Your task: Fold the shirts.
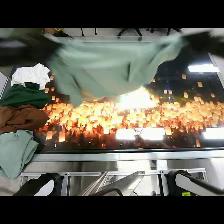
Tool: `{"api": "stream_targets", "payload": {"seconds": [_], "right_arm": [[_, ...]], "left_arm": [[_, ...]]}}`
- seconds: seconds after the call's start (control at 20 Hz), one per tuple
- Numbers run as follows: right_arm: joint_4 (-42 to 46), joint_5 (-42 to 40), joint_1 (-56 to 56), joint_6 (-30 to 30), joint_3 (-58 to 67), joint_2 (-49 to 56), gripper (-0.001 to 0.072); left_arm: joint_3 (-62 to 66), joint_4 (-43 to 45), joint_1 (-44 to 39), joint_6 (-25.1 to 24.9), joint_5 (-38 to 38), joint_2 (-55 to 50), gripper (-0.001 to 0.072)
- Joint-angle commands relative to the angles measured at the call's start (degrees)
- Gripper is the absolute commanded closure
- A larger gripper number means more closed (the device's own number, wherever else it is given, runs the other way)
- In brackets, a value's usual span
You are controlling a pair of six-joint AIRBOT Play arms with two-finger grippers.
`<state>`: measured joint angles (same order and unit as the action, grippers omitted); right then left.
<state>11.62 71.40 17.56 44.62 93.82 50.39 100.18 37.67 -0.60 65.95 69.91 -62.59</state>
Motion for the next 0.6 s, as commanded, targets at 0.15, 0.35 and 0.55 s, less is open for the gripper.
{"api": "stream_targets", "payload": {"seconds": [0.15, 0.35, 0.55], "right_arm": [[-0.7, -19.4, 2.8, -10.4, 1.8, -19.5, 0.069], [0.6, -13.5, 3.2, -8.5, 1.7, -15.3, 0.069], [-0.6, -4.8, 1.4, -6.2, -1.1, -2.4, 0.069]], "left_arm": [[13.8, 0.2, 11.3, 1.7, 2.8, 15.3, 0.0698], [7.0, -0.2, 13.5, 1.6, 7.2, 14.1, 0.0696], [-5.0, -2.9, 9.6, -2.7, 6.6, 4.7, 0.0696]]}}
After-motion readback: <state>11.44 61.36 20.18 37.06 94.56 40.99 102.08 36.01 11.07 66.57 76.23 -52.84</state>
